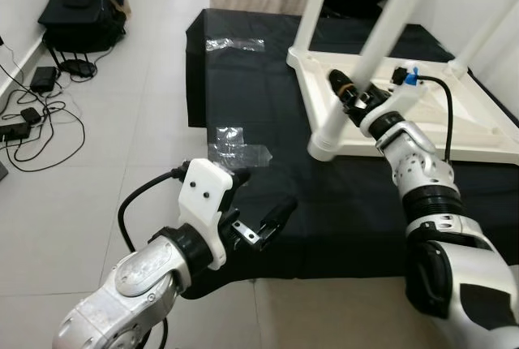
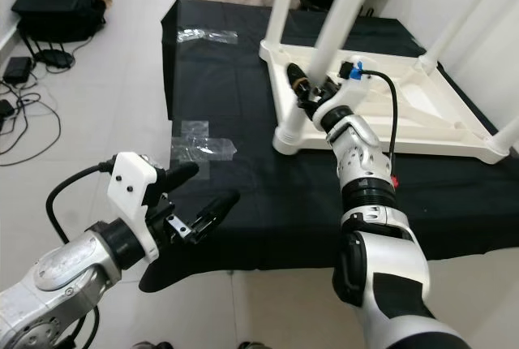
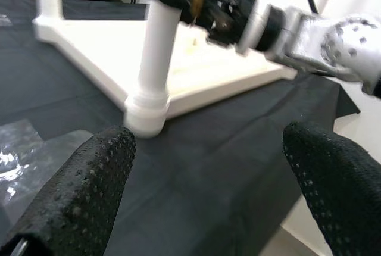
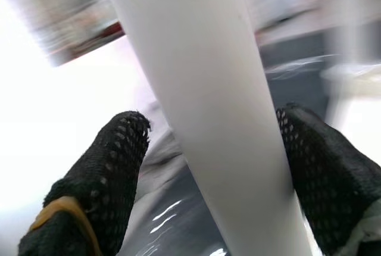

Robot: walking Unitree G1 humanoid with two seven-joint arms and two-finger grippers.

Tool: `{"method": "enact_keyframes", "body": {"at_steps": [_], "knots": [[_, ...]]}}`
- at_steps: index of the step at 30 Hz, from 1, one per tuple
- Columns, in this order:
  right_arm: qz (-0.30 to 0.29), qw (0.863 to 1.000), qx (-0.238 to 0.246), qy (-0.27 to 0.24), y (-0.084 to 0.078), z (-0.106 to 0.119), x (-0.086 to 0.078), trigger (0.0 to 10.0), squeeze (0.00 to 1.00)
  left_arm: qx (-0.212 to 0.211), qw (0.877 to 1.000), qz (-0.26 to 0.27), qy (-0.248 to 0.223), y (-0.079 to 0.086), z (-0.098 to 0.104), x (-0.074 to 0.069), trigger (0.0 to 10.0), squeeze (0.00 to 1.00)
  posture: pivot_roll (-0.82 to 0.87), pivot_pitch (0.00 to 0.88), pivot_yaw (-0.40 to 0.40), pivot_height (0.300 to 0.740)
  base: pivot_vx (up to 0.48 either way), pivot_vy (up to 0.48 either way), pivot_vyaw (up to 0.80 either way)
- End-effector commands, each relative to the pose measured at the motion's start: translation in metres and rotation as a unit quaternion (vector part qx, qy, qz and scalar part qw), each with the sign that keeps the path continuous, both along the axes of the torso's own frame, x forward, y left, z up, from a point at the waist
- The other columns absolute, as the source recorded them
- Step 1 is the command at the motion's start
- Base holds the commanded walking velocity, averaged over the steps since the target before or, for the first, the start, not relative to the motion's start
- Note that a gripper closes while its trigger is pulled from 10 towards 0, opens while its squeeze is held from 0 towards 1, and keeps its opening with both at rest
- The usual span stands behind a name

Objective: Building children table

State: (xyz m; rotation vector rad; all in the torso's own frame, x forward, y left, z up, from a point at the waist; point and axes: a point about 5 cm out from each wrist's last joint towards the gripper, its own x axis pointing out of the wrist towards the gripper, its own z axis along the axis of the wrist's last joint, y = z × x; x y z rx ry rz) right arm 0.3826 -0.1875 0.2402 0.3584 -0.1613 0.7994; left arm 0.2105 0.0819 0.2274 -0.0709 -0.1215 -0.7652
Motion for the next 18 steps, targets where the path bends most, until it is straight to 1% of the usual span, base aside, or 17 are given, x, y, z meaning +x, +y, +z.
{"method": "enact_keyframes", "body": {"at_steps": [1, 2, 3, 4, 5, 6, 7, 8, 10, 12, 13, 14, 15, 16, 17, 18], "knots": [[0.155, 0.988, -0.02, -0.01, 0.025, -0.008, -0.016, 10.0, 0.0, 0.002, 1.0, -0.004, 0.006, -0.002, -0.003, -0.001, 10.0, 0.0, 0.07, 0.151, -0.137, 0.74, 0.0, 0.0, 0.0], [0.178, 0.984, -0.021, -0.007, 0.026, -0.01, -0.019, 10.0, 0.0, 0.002, 1.0, -0.003, 0.006, -0.002, -0.003, -0.001, 10.0, 0.0, 0.07, 0.151, -0.138, 0.74, 0.0, 0.0, 0.0], [0.178, 0.984, -0.021, -0.007, 0.026, -0.01, -0.019, 10.0, 0.0, 0.002, 1.0, -0.003, 0.006, -0.002, -0.003, -0.001, 10.0, 0.0, 0.07, 0.151, -0.138, 0.74, 0.0, 0.0, 0.0], [0.202, 0.979, -0.017, -0.008, 0.028, -0.01, -0.023, 10.0, 0.0, 0.003, 1.0, -0.003, 0.006, -0.001, -0.003, -0.001, 10.0, 0.0, 0.07, 0.151, -0.137, 0.74, 0.0, 0.0, 0.0], [0.202, 0.979, -0.017, -0.008, 0.028, -0.01, -0.023, 10.0, 0.0, 0.003, 1.0, -0.003, 0.006, -0.001, -0.003, -0.001, 10.0, 0.0, 0.07, 0.151, -0.137, 0.74, 0.0, 0.0, 0.0], [0.219, 0.976, -0.016, -0.01, 0.03, -0.009, -0.025, 10.0, 0.0, 0.003, 1.0, -0.002, 0.006, -0.001, -0.003, -0.001, 10.0, 0.0, 0.07, 0.151, -0.137, 0.74, 0.0, 0.0, 0.0], [0.219, 0.976, -0.016, -0.01, 0.03, -0.009, -0.025, 10.0, 0.0, 0.003, 1.0, -0.002, 0.006, -0.001, -0.003, -0.001, 10.0, 0.0, 0.07, 0.151, -0.137, 0.74, 0.0, 0.0, 0.0], [0.223, 0.974, -0.031, -0.017, 0.033, -0.01, -0.025, 10.0, 0.0, 0.003, 1.0, -0.001, 0.006, -0.001, -0.003, -0.001, 10.0, 0.0, 0.07, 0.151, -0.137, 0.74, 0.0, 0.0, 0.0], [0.208, 0.976, -0.065, -0.026, 0.04, -0.014, -0.022, 10.0, 0.0, 0.003, 1.0, -0.001, 0.005, -0.001, -0.003, -0.002, 10.0, 0.0, 0.07, 0.151, -0.137, 0.74, 0.0, 0.0, 0.0], [0.208, 0.976, -0.065, -0.026, 0.04, -0.014, -0.022, 10.0, 0.0, 0.003, 1.0, -0.001, 0.005, -0.001, -0.003, -0.002, 10.0, 0.0, 0.07, 0.151, -0.137, 0.74, 0.0, 0.0, 0.0], [0.207, 0.975, -0.076, -0.027, 0.044, -0.015, -0.021, 10.0, 0.0, 0.003, 1.0, -0.001, 0.006, -0.001, -0.003, -0.002, 10.0, 0.0, 0.07, 0.15, -0.138, 0.74, 0.0, 0.0, 0.0], [0.207, 0.975, -0.076, -0.027, 0.044, -0.015, -0.021, 10.0, 0.0, 0.003, 1.0, -0.001, 0.006, -0.001, -0.003, -0.002, 10.0, 0.0, 0.07, 0.15, -0.138, 0.74, 0.0, 0.0, 0.0], [0.203, 0.974, -0.089, -0.032, 0.054, -0.014, -0.02, 10.0, 0.0, 0.002, 1.0, -0.001, 0.006, -0.001, -0.003, -0.002, 10.0, 0.0, 0.07, 0.149, -0.138, 0.74, 0.0, 0.0, 0.0], [0.203, 0.974, -0.089, -0.032, 0.054, -0.014, -0.02, 10.0, 0.0, 0.002, 1.0, -0.001, 0.006, -0.001, -0.003, -0.002, 10.0, 0.0, 0.07, 0.149, -0.138, 0.74, 0.0, 0.0, 0.0], [0.206, 0.972, -0.106, -0.04, 0.066, -0.014, -0.023, 10.0, 0.0, 0.002, 1.0, -0.001, 0.006, -0.001, -0.003, -0.002, 10.0, 0.0, 0.06, 0.148, -0.139, 0.74, 0.0, 0.0, 0.0], [0.206, 0.972, -0.106, -0.04, 0.066, -0.014, -0.023, 10.0, 0.0, 0.002, 1.0, -0.001, 0.006, -0.001, -0.003, -0.002, 10.0, 0.0, 0.06, 0.148, -0.139, 0.74, 0.0, 0.0, 0.0]]}}
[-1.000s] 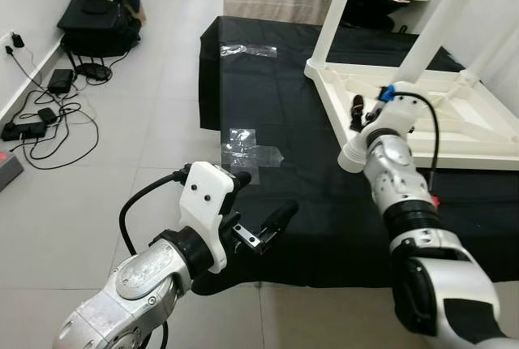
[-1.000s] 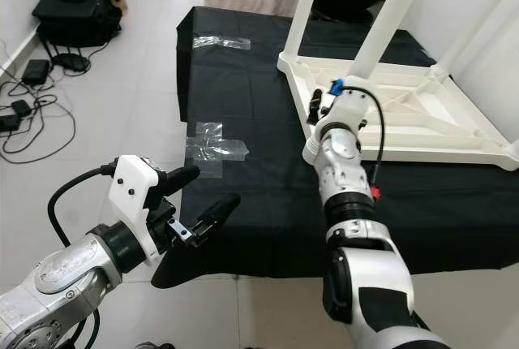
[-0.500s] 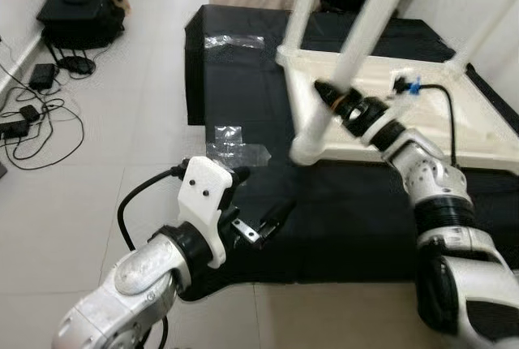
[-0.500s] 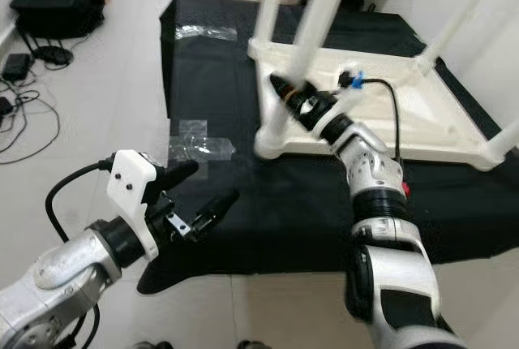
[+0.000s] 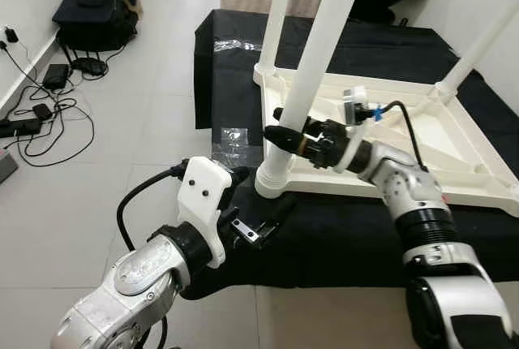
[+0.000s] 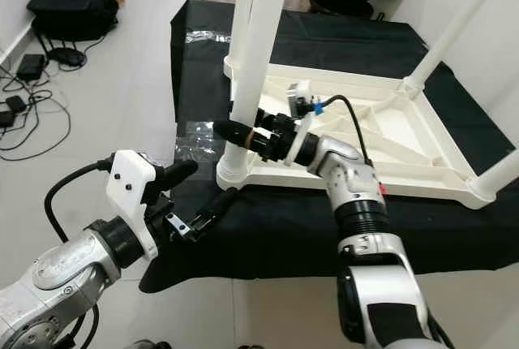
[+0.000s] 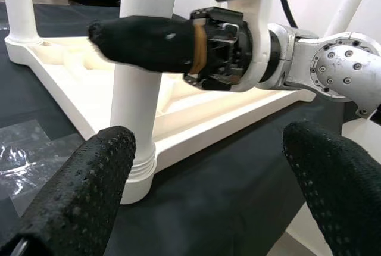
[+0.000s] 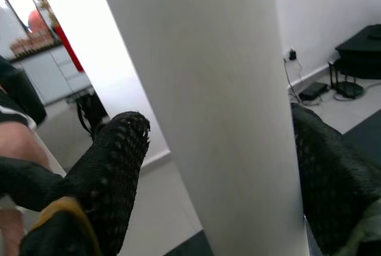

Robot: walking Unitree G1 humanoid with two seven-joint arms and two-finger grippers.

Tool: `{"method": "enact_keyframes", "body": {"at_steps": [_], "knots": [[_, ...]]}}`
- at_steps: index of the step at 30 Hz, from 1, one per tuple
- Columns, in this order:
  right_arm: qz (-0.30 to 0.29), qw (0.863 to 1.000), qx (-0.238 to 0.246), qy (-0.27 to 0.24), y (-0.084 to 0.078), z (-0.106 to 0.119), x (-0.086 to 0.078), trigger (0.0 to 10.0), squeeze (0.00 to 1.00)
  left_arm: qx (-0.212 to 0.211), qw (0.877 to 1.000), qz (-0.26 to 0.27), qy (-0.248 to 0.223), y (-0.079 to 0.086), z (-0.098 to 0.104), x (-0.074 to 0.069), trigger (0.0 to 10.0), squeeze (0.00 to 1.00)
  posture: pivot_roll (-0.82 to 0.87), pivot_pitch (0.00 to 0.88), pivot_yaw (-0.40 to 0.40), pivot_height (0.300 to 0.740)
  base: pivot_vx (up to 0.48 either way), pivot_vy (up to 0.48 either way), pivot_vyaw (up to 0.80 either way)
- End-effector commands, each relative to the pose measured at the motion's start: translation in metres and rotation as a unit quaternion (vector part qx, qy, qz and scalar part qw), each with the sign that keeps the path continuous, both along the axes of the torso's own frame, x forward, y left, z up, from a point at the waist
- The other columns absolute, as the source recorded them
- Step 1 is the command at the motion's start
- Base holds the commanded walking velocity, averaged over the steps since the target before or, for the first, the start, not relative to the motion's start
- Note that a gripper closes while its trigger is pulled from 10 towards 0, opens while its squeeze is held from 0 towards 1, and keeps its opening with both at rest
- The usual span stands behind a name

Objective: Building children table

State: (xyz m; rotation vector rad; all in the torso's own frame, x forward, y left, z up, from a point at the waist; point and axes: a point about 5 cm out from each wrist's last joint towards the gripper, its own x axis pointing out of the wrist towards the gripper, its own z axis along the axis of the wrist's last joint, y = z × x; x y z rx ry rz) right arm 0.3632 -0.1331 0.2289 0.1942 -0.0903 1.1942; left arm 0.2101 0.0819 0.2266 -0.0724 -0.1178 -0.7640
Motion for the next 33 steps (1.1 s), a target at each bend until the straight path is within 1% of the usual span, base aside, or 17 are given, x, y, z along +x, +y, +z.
{"method": "enact_keyframes", "body": {"at_steps": [1, 8, 13, 15, 16, 17, 18, 19, 20, 21, 22, 23, 29, 30, 31, 32, 33], "knots": [[0.018, 0.999, -0.027, -0.015, 0.023, -0.002, -0.006, 0.0, 0.0, 0.002, 1.0, -0.002, 0.005, -0.002, -0.003, -0.002, 10.0, 0.0, 0.07, 0.143, -0.139, 0.74, 0.0, 0.0, 0.0], [-0.016, 0.998, -0.046, -0.036, 0.032, -0.006, -0.006, 0.0, 0.0, 0.002, 1.0, -0.003, 0.005, -0.002, -0.003, -0.003, 10.0, 0.0, 0.07, 0.137, -0.139, 0.74, 0.0, 0.0, 0.0], [-0.147, 0.988, -0.035, -0.026, 0.02, -0.004, 0.014, 0.0, 0.0, 0.003, 1.0, -0.001, 0.004, -0.001, -0.003, -0.002, 10.0, 0.0, 0.07, 0.135, -0.139, 0.74, 0.0, 0.0, 0.0], [-0.206, 0.978, -0.036, -0.023, 0.012, -0.003, 0.021, 0.0, 0.0, 0.003, 1.0, 0.0, 0.004, -0.001, -0.003, -0.002, 10.0, 0.0, 0.07, 0.132, -0.141, 0.74, 0.0, 0.0, 0.0], [-0.282, 0.959, -0.038, -0.013, 0.001, -0.003, 0.03, 0.0, 0.0, 0.002, 1.0, 0.0, 0.004, -0.001, -0.003, -0.002, 10.0, 0.0, 0.06, 0.133, -0.14, 0.74, 0.0, 0.0, 0.0], [-0.282, 0.959, -0.038, -0.013, 0.001, -0.003, 0.03, 0.0, 0.0, 0.002, 1.0, 0.0, 0.004, -0.001, -0.003, -0.002, 10.0, 0.0, 0.06, 0.133, -0.14, 0.74, 0.0, 0.0, 0.0], [-0.477, 0.876, -0.063, 0.023, -0.036, -0.01, 0.041, 0.0, 0.0, 0.002, 1.0, 0.001, 0.004, -0.002, -0.003, -0.002, 10.0, 0.0, 0.06, 0.131, -0.14, 0.74, 0.0, 0.0, 0.0], [-0.477, 0.876, -0.063, 0.023, -0.036, -0.01, 0.041, 0.0, 0.0, 0.002, 1.0, 0.001, 0.004, -0.002, -0.003, -0.002, 10.0, 0.0, 0.06, 0.131, -0.14, 0.74, 0.0, 0.0, 0.0], [-0.583, 0.808, -0.074, 0.042, -0.064, -0.015, 0.041, 0.0, 0.0, 0.003, 1.0, 0.0, 0.003, -0.002, -0.003, -0.001, 10.0, 0.0, 0.06, 0.131, -0.139, 0.74, 0.0, 0.0, 0.0], [-0.649, 0.755, -0.083, 0.049, -0.082, -0.017, 0.038, 0.0, 0.0, 0.003, 1.0, 0.0, 0.003, -0.002, -0.003, -0.001, 10.0, 0.0, 0.06, 0.129, -0.139, 0.74, 0.0, 0.0, 0.0], [-0.7, 0.707, -0.084, 0.059, -0.097, -0.021, 0.032, 0.0, 0.0, 0.003, 1.0, 0.0, 0.002, -0.002, -0.003, -0.001, 10.0, 0.0, 0.06, 0.128, -0.138, 0.74, 0.0, 0.0, 0.0], [-0.725, 0.681, -0.081, 0.065, -0.103, -0.023, 0.028, 0.0, 0.0, 0.003, 1.0, 0.0, 0.001, -0.002, -0.003, -0.001, 10.0, 0.0, 0.06, 0.129, -0.138, 0.74, 0.0, 0.0, 0.0], [-0.734, 0.671, -0.071, 0.075, -0.093, -0.029, 0.024, 0.0, 0.0, 0.003, 1.0, 0.001, 0.001, -0.002, -0.003, 0.0, 10.0, 0.0, 0.06, 0.132, -0.137, 0.74, 0.0, 0.0, 0.0], [-0.683, 0.725, -0.044, 0.071, -0.065, -0.026, 0.029, 10.0, 0.0, 0.004, 1.0, 0.001, 0.002, -0.002, -0.003, 0.0, 10.0, 0.0, 0.06, 0.135, -0.137, 0.74, 0.0, 0.0, 0.0], [-0.683, 0.725, -0.044, 0.071, -0.065, -0.026, 0.029, 10.0, 0.0, 0.004, 1.0, 0.001, 0.002, -0.002, -0.003, 0.0, 10.0, 0.0, 0.06, 0.135, -0.137, 0.74, 0.0, 0.0, 0.0], [-0.65, 0.756, -0.028, 0.066, -0.051, -0.022, 0.032, 10.0, 0.0, 0.004, 1.0, 0.001, 0.002, -0.002, -0.003, 0.0, 10.0, 0.0, 0.06, 0.135, -0.137, 0.74, 0.0, 0.0, 0.0], [-0.65, 0.756, -0.028, 0.066, -0.051, -0.022, 0.032, 10.0, 0.0, 0.004, 1.0, 0.001, 0.002, -0.002, -0.003, 0.0, 10.0, 0.0, 0.06, 0.135, -0.137, 0.74, 0.0, 0.0, 0.0]]}}
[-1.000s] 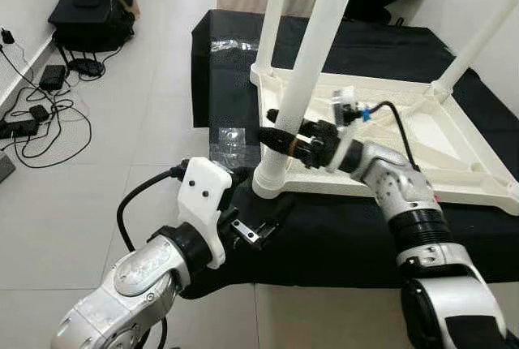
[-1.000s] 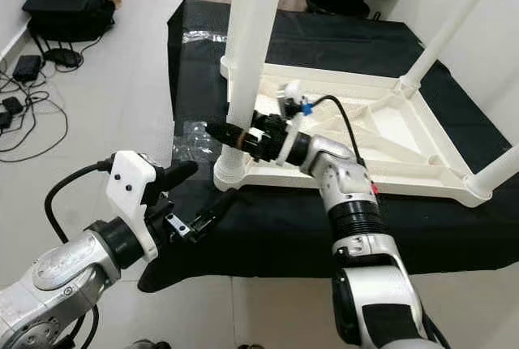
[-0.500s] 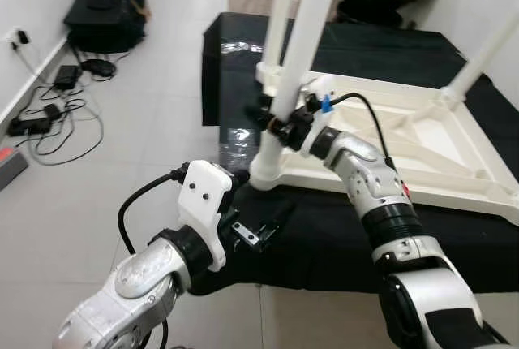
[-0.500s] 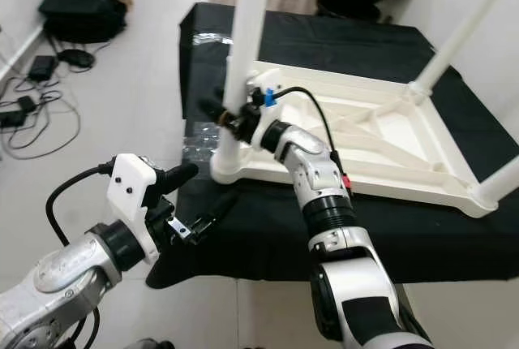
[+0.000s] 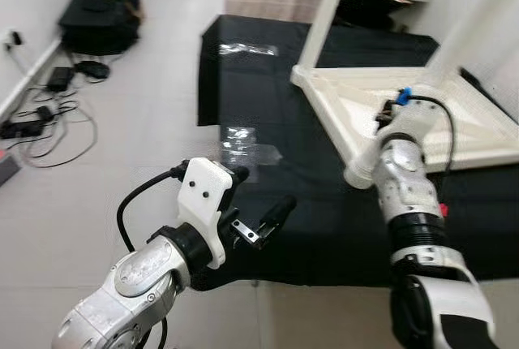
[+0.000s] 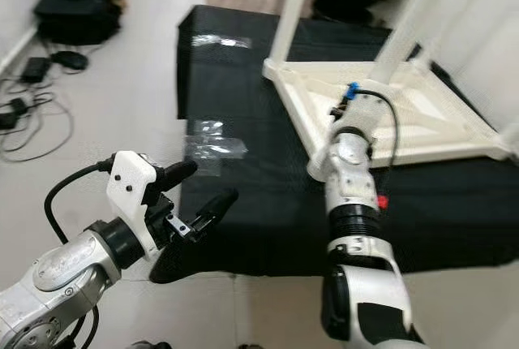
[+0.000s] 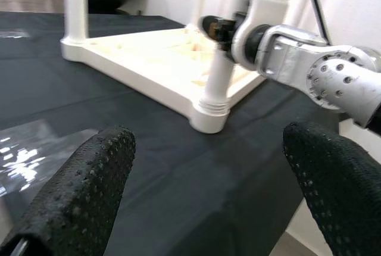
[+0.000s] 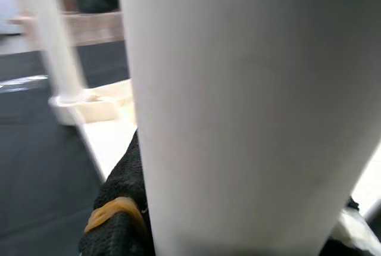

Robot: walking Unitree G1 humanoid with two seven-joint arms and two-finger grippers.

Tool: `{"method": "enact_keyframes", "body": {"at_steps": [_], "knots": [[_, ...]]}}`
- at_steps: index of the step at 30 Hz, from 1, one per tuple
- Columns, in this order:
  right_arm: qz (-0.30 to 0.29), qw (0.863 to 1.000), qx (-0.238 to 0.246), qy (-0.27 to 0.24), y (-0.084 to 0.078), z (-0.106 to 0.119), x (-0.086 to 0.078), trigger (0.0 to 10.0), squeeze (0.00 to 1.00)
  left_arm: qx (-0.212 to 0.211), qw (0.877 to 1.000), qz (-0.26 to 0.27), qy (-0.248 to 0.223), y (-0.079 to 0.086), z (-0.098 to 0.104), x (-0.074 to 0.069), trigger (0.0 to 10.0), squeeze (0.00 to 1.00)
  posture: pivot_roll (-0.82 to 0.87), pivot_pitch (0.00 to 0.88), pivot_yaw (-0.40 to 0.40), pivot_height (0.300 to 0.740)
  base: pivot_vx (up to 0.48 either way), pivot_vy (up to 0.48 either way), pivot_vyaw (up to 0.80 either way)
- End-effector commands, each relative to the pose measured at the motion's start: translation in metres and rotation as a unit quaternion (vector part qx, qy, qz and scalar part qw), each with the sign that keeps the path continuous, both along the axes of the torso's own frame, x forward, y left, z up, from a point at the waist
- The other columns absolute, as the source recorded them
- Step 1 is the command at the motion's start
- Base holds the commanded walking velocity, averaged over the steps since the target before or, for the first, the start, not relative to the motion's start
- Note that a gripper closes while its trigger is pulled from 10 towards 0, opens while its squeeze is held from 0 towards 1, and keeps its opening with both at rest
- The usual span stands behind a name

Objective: Building children table

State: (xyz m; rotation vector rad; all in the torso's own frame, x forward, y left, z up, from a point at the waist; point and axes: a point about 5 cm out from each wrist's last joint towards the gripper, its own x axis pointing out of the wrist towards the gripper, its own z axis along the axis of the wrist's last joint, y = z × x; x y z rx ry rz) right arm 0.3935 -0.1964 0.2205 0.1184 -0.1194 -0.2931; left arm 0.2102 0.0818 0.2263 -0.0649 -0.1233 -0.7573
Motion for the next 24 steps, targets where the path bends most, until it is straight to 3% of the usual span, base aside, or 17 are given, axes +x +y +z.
{"method": "enact_keyframes", "body": {"at_steps": [1, 2, 3, 5, 6, 7, 8, 14, 15, 16, 17, 19, 20, 21, 22, 23, 24], "knots": [[0.085, 0.996, -0.007, 0.006, 0.028, -0.006, 0.005, 10.0, 0.0, 0.002, 1.0, -0.002, 0.006, -0.001, -0.003, 0.0, 10.0, 0.0, 0.07, 0.136, -0.137, 0.74, 0.0, 0.0, 0.0], [0.085, 0.996, -0.007, 0.006, 0.028, -0.006, 0.005, 10.0, 0.0, 0.002, 1.0, -0.002, 0.006, -0.001, -0.003, 0.0, 10.0, 0.0, 0.07, 0.136, -0.137, 0.74, 0.0, 0.0, 0.0], [0.152, 0.988, 0.019, -0.029, 0.041, 0.004, 0.009, 10.0, 0.0, 0.002, 1.0, -0.001, 0.006, -0.001, -0.003, 0.0, 10.0, 0.0, 0.06, 0.137, -0.138, 0.74, 0.0, 0.0, 0.0], [0.152, 0.988, 0.019, -0.029, 0.041, 0.004, 0.009, 10.0, 0.0, 0.002, 1.0, -0.001, 0.006, -0.001, -0.003, 0.0, 10.0, 0.0, 0.06, 0.137, -0.138, 0.74, 0.0, 0.0, 0.0], [0.16, 0.985, 0.008, -0.06, 0.04, 0.014, 0.01, 10.0, 1.0, 0.003, 1.0, -0.001, 0.006, -0.001, -0.003, 0.0, 10.0, 0.0, 0.06, 0.138, -0.141, 0.74, 0.0, 0.0, 0.0], [0.158, 0.985, -0.012, -0.075, 0.035, 0.023, 0.012, 10.0, 1.0, 0.003, 1.0, 0.0, 0.006, -0.001, -0.003, 0.0, 10.0, 0.0, 0.07, 0.136, -0.141, 0.74, 0.0, 0.0, 0.0], [0.174, 0.981, -0.004, -0.084, 0.028, 0.031, 0.015, 10.0, 0.0, 0.002, 1.0, 0.002, 0.005, 0.0, -0.003, 0.0, 10.0, 0.0, 0.07, 0.138, -0.146, 0.74, 0.0, 0.0, 0.0], [0.229, 0.97, 0.022, -0.077, 0.015, 0.042, 0.019, 10.0, 0.0, 0.003, 1.0, 0.005, 0.004, 0.0, -0.003, 0.0, 10.0, 0.0, 0.07, 0.138, -0.146, 0.74, 0.0, 0.0, 0.0], [0.276, 0.957, 0.043, -0.073, 0.016, 0.043, 0.019, 10.0, 0.0, 0.003, 1.0, 0.005, 0.004, 0.0, -0.003, 0.0, 10.0, 0.0, 0.07, 0.139, -0.147, 0.74, 0.0, 0.0, 0.0], [0.351, 0.932, 0.06, -0.072, 0.022, 0.042, 0.017, 10.0, 0.0, 0.002, 1.0, 0.005, 0.004, 0.0, -0.002, 0.0, 10.0, 0.0, 0.07, 0.138, -0.145, 0.74, 0.0, 0.0, 0.0], [0.351, 0.932, 0.06, -0.072, 0.022, 0.042, 0.017, 10.0, 0.0, 0.002, 1.0, 0.005, 0.004, 0.0, -0.002, 0.0, 10.0, 0.0, 0.07, 0.138, -0.145, 0.74, 0.0, 0.0, 0.0], [0.47, 0.875, 0.087, -0.079, 0.035, 0.039, 0.01, 10.0, 0.0, 0.001, 1.0, 0.004, 0.003, 0.0, -0.002, 0.001, 10.0, 0.0, 0.07, 0.14, -0.145, 0.74, 0.0, 0.0, 0.0], [0.47, 0.875, 0.087, -0.079, 0.035, 0.039, 0.01, 10.0, 0.0, 0.001, 1.0, 0.004, 0.003, 0.0, -0.002, 0.001, 10.0, 0.0, 0.07, 0.14, -0.145, 0.74, 0.0, 0.0, 0.0], [0.53, 0.839, 0.092, -0.082, 0.041, 0.036, 0.003, 10.0, 0.0, 0.001, 1.0, 0.004, 0.002, -0.001, -0.002, 0.001, 10.0, 0.0, 0.07, 0.142, -0.147, 0.74, 0.0, 0.0, 0.0], [0.564, 0.816, 0.095, -0.084, 0.044, 0.034, -0.001, 10.0, 0.0, 0.002, 1.0, 0.004, 0.002, -0.001, -0.002, 0.001, 10.0, 0.0, 0.07, 0.142, -0.147, 0.74, 0.0, 0.0, 0.0], [0.564, 0.816, 0.095, -0.084, 0.044, 0.034, -0.001, 10.0, 0.0, 0.002, 1.0, 0.004, 0.002, -0.001, -0.002, 0.001, 10.0, 0.0, 0.07, 0.142, -0.147, 0.74, 0.0, 0.0, 0.0], [0.611, 0.782, 0.09, -0.081, 0.049, 0.029, -0.007, 10.0, 0.0, 0.002, 1.0, 0.005, 0.002, 0.0, -0.002, 0.001, 10.0, 0.0, 0.07, 0.142, -0.148, 0.74, 0.0, 0.0, 0.0]]}}
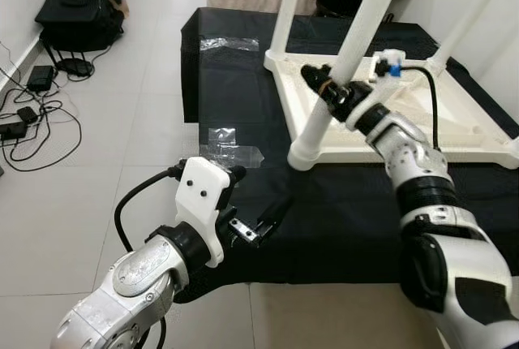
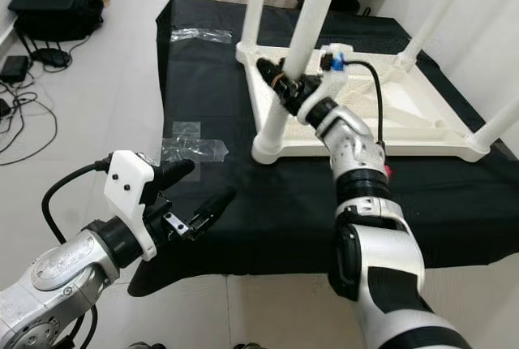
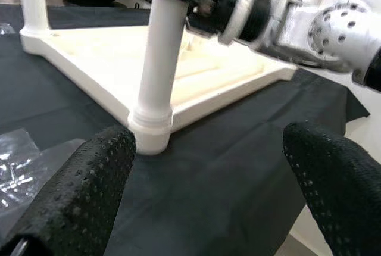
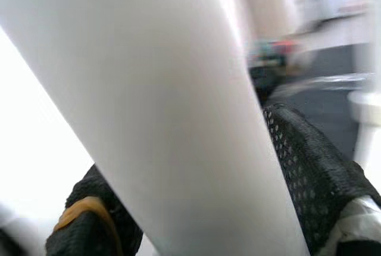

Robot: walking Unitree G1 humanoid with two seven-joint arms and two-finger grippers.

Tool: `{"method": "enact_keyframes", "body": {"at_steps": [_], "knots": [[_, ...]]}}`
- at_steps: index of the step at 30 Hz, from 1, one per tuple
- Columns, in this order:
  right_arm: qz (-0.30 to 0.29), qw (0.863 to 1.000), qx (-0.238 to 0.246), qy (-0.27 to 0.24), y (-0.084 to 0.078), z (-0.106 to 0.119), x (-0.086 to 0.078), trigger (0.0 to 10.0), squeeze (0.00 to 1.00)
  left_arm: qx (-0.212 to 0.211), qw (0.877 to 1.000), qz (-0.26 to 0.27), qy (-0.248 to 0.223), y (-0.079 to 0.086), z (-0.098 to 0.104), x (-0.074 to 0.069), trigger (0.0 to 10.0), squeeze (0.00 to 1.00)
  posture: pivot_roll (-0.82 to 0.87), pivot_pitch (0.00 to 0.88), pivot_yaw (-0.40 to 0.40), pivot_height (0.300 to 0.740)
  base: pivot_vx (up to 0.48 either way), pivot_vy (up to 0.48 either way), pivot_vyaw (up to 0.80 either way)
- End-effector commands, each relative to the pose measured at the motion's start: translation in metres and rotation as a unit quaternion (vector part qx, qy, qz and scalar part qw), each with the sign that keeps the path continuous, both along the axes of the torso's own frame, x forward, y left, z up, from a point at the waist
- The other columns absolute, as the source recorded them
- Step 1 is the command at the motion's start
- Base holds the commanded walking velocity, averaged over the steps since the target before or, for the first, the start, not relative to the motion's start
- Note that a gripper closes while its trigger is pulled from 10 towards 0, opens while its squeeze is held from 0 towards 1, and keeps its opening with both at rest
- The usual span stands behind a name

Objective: Building children table

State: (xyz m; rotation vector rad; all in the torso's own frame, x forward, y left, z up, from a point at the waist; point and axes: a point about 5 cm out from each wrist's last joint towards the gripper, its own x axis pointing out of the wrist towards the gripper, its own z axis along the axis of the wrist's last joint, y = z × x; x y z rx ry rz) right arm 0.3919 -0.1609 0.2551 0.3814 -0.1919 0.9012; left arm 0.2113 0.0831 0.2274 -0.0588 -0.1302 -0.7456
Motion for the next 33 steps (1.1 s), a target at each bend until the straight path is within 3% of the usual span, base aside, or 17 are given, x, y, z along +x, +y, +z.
{"method": "enact_keyframes", "body": {"at_steps": [1, 5, 11, 12, 13, 14, 16, 18, 20, 22, 23, 24, 26, 27, 28, 31, 33], "knots": [[0.114, 0.993, -0.014, -0.006, 0.018, -0.012, -0.011, 10.0, 0.0, 0.001, 1.0, 0.0, 0.006, -0.001, -0.002, 0.0, 10.0, 0.0, 0.08, 0.144, -0.149, 0.74, 0.0, 0.0, 0.0], [0.18, 0.983, -0.02, -0.007, 0.027, -0.022, -0.019, 10.0, 0.0, 0.001, 1.0, 0.002, 0.006, 0.0, -0.002, -0.001, 10.0, 0.0, 0.08, 0.145, -0.148, 0.74, 0.0, 0.0, 0.0], [0.185, 0.982, -0.032, -0.009, 0.03, -0.025, -0.02, 10.0, 0.0, 0.001, 1.0, 0.002, 0.006, 0.0, -0.002, -0.001, 10.0, 0.0, 0.07, 0.147, -0.147, 0.74, 0.0, 0.0, 0.0], [0.174, 0.984, -0.04, -0.003, 0.034, -0.027, -0.019, 3.7, 0.0, 0.0, 1.0, 0.001, 0.006, -0.001, -0.002, -0.001, 10.0, 0.0, 0.07, 0.148, -0.145, 0.74, 0.0, 0.0, 0.0], [0.153, 0.987, -0.055, -0.004, 0.036, -0.031, -0.016, 0.0, 0.0, -0.001, 1.0, 0.001, 0.006, -0.001, -0.002, -0.001, 10.0, 0.0, 0.07, 0.147, -0.147, 0.74, 0.0, 0.0, 0.0], [0.153, 0.987, -0.055, -0.004, 0.036, -0.031, -0.016, 0.0, 0.0, -0.001, 1.0, 0.001, 0.006, -0.001, -0.002, -0.001, 10.0, 0.0, 0.07, 0.147, -0.147, 0.74, 0.0, 0.0, 0.0], [0.03, 0.996, -0.082, 0.01, 0.033, -0.034, -0.003, 0.0, 0.0, -0.001, 1.0, 0.0, 0.006, -0.001, -0.002, 0.0, 10.0, 0.0, 0.07, 0.148, -0.148, 0.74, 0.0, 0.0, 0.0], [-0.001, 0.996, -0.085, 0.016, 0.03, -0.034, 0.0, 0.0, 0.0, -0.001, 1.0, 0.0, 0.006, -0.001, -0.002, 0.0, 10.0, 0.0, 0.07, 0.147, -0.15, 0.74, 0.0, 0.0, 0.0], [-0.165, 0.981, -0.089, 0.056, 0.01, -0.037, 0.013, 0.0, 0.0, -0.001, 1.0, 0.003, 0.006, 0.0, -0.002, 0.0, 10.0, 0.0, 0.07, 0.148, -0.153, 0.74, 0.0, 0.0, 0.0], [-0.165, 0.981, -0.089, 0.056, 0.01, -0.037, 0.013, 0.0, 0.0, -0.001, 1.0, 0.003, 0.006, 0.0, -0.002, 0.0, 10.0, 0.0, 0.07, 0.148, -0.153, 0.74, 0.0, 0.0, 0.0], [-0.268, 0.955, -0.101, 0.075, -0.007, -0.041, 0.017, 0.0, 0.0, -0.001, 1.0, 0.004, 0.006, 0.0, -0.002, 0.0, 10.0, 0.0, 0.07, 0.148, -0.151, 0.74, 0.0, 0.0, 0.0], [-0.385, 0.911, -0.106, 0.108, -0.032, -0.049, 0.017, 0.0, 0.0, 0.0, 1.0, 0.004, 0.006, 0.0, -0.003, 0.0, 10.0, 0.0, 0.07, 0.147, -0.148, 0.74, 0.0, 0.0, 0.0], [-0.518, 0.838, -0.127, 0.118, -0.062, -0.056, 0.009, 0.0, 0.0, 0.0, 1.0, 0.002, 0.005, -0.001, -0.003, 0.0, 10.0, 0.0, 0.07, 0.147, -0.146, 0.74, 0.0, 0.0, 0.0], [-0.518, 0.838, -0.127, 0.118, -0.062, -0.056, 0.009, 0.0, 0.0, 0.0, 1.0, 0.002, 0.005, -0.001, -0.003, 0.0, 10.0, 0.0, 0.07, 0.147, -0.146, 0.74, 0.0, 0.0, 0.0], [-0.543, 0.821, -0.132, 0.117, -0.067, -0.057, 0.007, 0.0, 0.0, 0.0, 1.0, 0.002, 0.005, -0.001, -0.003, 0.0, 10.0, 0.0, 0.07, 0.147, -0.146, 0.74, 0.0, 0.0, 0.0], [-0.569, 0.805, -0.122, 0.114, -0.064, -0.056, 0.005, 0.0, 0.0, 0.0, 1.0, 0.002, 0.005, -0.001, -0.002, 0.001, 10.0, 0.0, 0.06, 0.147, -0.144, 0.74, 0.0, 0.0, 0.0], [-0.569, 0.805, -0.122, 0.114, -0.064, -0.056, 0.005, 0.0, 0.0, 0.0, 1.0, 0.002, 0.005, -0.001, -0.002, 0.001, 10.0, 0.0, 0.06, 0.147, -0.144, 0.74, 0.0, 0.0, 0.0]]}}
